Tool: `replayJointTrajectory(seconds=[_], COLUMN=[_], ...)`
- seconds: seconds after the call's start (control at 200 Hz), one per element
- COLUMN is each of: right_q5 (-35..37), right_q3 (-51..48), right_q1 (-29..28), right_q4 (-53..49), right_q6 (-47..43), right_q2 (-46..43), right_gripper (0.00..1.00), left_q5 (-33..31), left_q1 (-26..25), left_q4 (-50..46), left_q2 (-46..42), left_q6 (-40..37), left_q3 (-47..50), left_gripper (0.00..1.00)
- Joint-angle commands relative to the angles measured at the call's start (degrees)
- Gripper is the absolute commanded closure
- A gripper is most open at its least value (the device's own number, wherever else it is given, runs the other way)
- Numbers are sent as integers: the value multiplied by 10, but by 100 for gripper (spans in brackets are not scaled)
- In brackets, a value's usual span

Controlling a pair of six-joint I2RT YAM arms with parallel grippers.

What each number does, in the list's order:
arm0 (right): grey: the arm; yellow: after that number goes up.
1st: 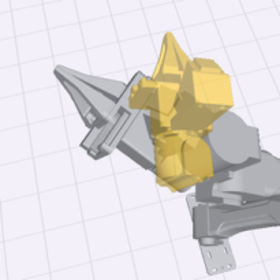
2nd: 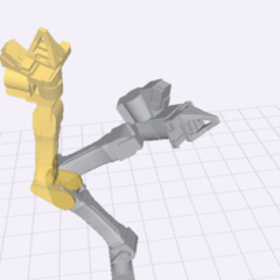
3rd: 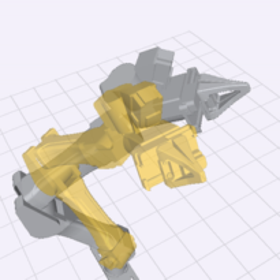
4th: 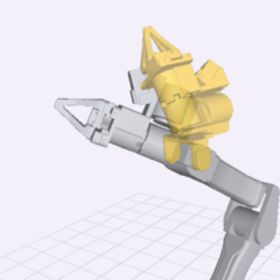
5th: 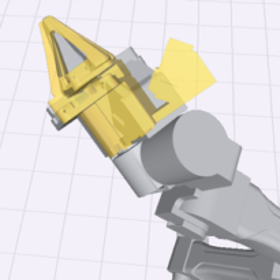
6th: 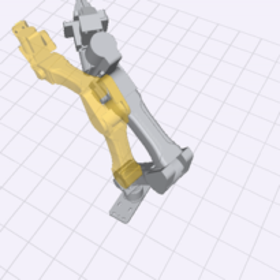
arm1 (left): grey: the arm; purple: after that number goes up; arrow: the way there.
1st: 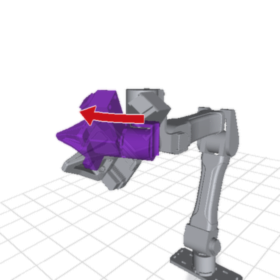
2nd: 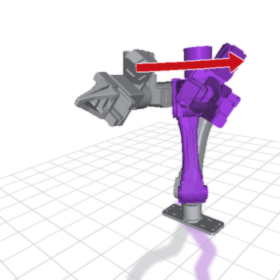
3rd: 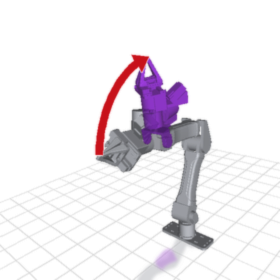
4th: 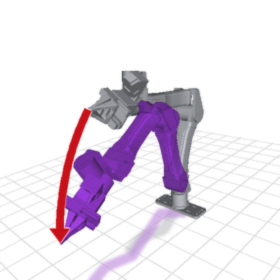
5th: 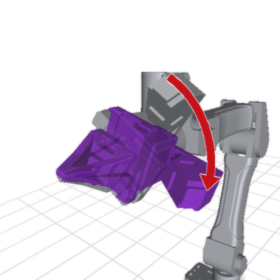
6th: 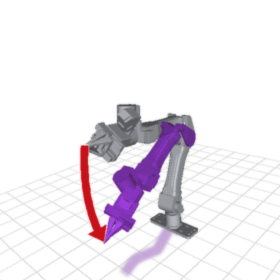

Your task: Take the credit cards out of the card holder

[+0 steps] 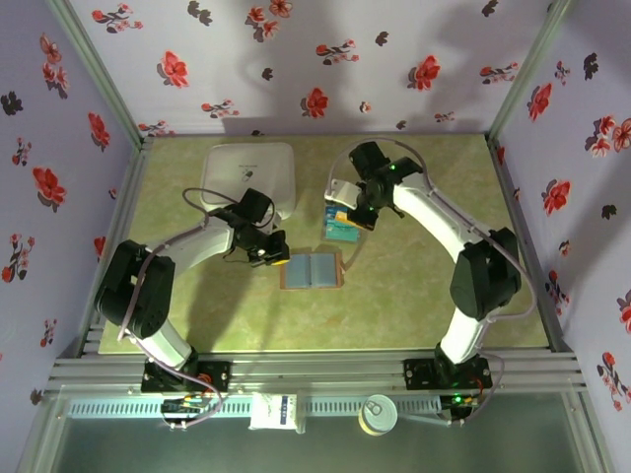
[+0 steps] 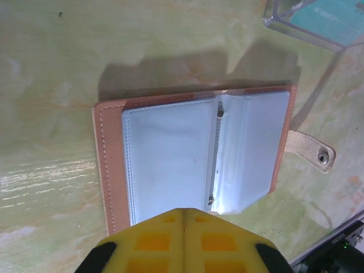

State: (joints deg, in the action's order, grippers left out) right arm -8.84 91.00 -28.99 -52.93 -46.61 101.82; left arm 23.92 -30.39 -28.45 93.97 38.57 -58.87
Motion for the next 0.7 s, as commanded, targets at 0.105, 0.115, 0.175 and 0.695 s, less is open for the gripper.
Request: replayJointTrajectory(seconds=[0.105,0.115,0.175,0.695], right_q5=[-29,-30,-37,-43], right_q3=[113,119,155,410], right_q1=[31,32,37,43], right_q4=[-62,-64,-80,-168], right_q6=[-64,-65,-71,-101], right_q2=[82,87,113,307], right_gripper=[100,100,100,100], left_q5=[-11,-11,-14,-17], left_q1=[11,12,16,49], left_q4=[-35,-36,-40,-52], left_q2=[-6,-6,-7,-4], left_q6=[-19,-19,-21,-42], left_q3=[-11,-12,-13,-6], left_gripper=[99,99,99,99])
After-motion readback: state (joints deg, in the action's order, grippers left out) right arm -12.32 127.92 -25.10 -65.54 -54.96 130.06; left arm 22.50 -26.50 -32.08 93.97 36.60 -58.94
